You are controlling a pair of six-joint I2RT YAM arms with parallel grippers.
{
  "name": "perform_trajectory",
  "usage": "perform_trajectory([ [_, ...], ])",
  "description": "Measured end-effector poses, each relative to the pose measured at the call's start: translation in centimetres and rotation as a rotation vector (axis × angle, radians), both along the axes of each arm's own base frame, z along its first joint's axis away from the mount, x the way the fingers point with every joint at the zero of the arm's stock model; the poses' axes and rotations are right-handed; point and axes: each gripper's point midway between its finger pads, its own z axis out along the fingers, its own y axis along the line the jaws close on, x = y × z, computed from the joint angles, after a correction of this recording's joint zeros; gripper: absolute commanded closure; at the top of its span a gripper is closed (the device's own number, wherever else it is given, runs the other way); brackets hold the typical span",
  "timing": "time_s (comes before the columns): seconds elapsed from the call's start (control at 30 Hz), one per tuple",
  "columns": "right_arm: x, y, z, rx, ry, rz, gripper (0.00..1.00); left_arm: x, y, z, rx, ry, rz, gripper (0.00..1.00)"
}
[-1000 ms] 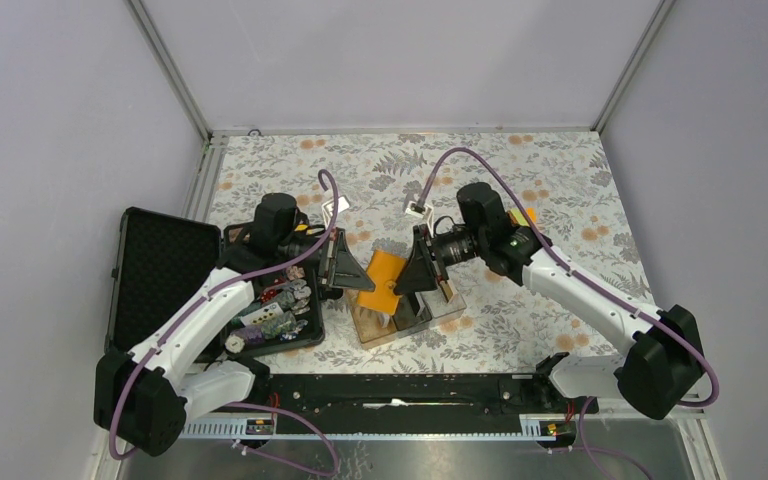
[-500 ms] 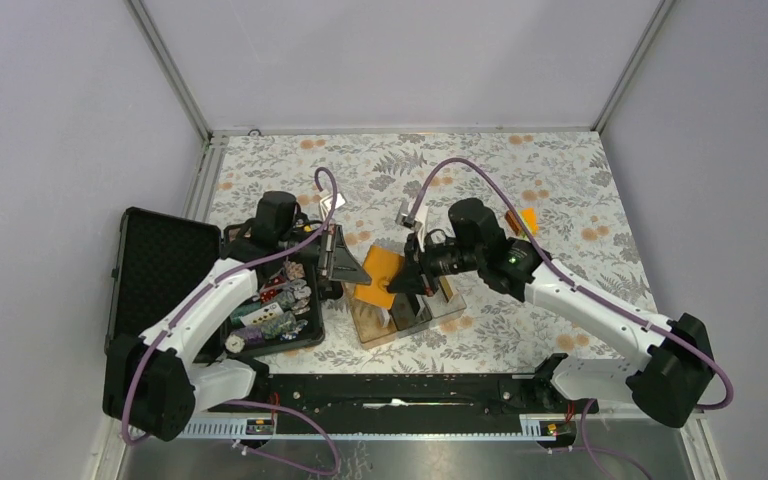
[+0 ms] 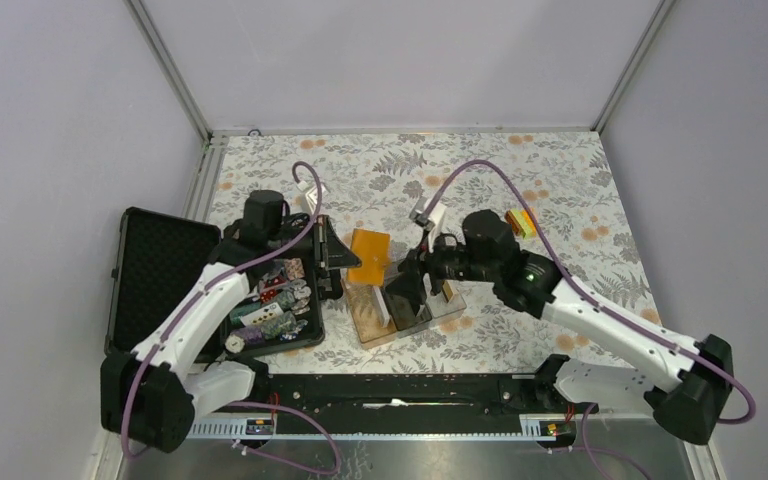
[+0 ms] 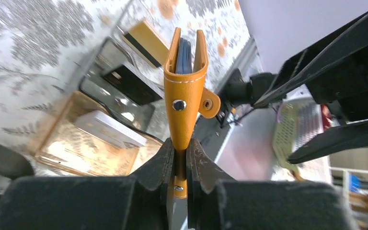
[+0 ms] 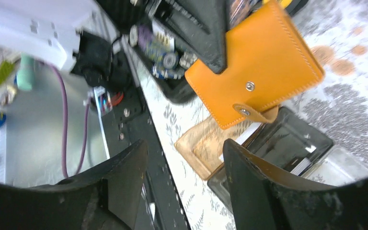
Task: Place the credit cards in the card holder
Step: Open the card holder.
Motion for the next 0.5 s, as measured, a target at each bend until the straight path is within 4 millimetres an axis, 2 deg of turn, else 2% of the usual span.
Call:
perform_trajectory([
  [0.13, 0.9, -0.5, 3.1, 0.124, -0.031, -0.118, 0.44, 1.0, 1.0, 2.1, 0.020, -0.172, 0.104, 1.00],
  [0.23, 1.8, 0.4, 4.4, 0.203, 0.002, -0.168, 0.53, 1.2, 1.5, 3.6, 0.009, -0.263, 0.144, 1.00],
  [0.33, 2.5, 1.9, 4.0, 0.236, 0.070, -0.183, 0.58, 1.7, 1.7, 4.0, 0.009, -0.298, 0.170, 1.00],
  [0.5, 2.7, 4.4, 1.5, 0.201, 0.170, -0.178, 0.59, 2.0, 1.8, 3.2, 0.028, -0.281, 0.186, 1.00],
])
